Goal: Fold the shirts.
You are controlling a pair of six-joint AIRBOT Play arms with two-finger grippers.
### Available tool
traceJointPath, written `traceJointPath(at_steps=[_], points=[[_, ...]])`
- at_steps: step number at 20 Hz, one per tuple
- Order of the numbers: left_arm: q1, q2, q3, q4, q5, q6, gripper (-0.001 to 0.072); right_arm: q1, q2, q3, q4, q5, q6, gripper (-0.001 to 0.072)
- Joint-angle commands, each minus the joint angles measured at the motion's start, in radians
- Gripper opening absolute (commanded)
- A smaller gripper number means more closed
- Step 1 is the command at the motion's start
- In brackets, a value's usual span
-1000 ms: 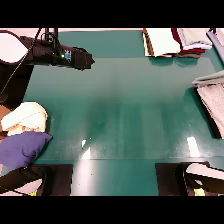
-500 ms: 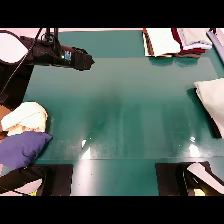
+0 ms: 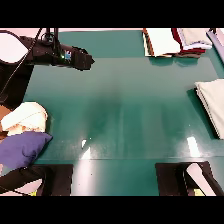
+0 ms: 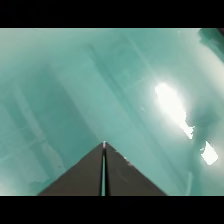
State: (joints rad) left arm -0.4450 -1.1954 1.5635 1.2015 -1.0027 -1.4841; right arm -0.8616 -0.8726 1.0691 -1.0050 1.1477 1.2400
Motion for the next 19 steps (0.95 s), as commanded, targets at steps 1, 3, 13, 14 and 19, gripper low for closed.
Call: traceJointPath(at_steps=[1, 3, 13, 14, 19], points=[[0.000, 0.000, 0.000, 0.011, -0.005, 0.000, 0.0025, 0.291, 0.039, -0.003, 0.089, -0.038, 0.000, 0.0511], [0.000, 0.000, 0.000, 0.009, 0.005, 0.000, 0.0025, 0.467, 0.036, -0.003, 0.087, -0.051, 0.001, 0.0509], [0.000, 0.000, 0.000, 0.006, 0.099, 0.000, 0.0025, 0.882, -0.045, -0.003, 0.088, -0.082, 0.000, 0.0014], [0.000, 0.000, 0.000, 0.006, 0.099, 0.000, 0.0025, 0.888, -0.044, -0.003, 0.089, -0.082, 0.000, 0.0014], [0.000, 0.000, 0.000, 0.006, 0.098, 0.000, 0.0025, 0.890, -0.044, -0.003, 0.089, -0.067, 0.000, 0.0014]])
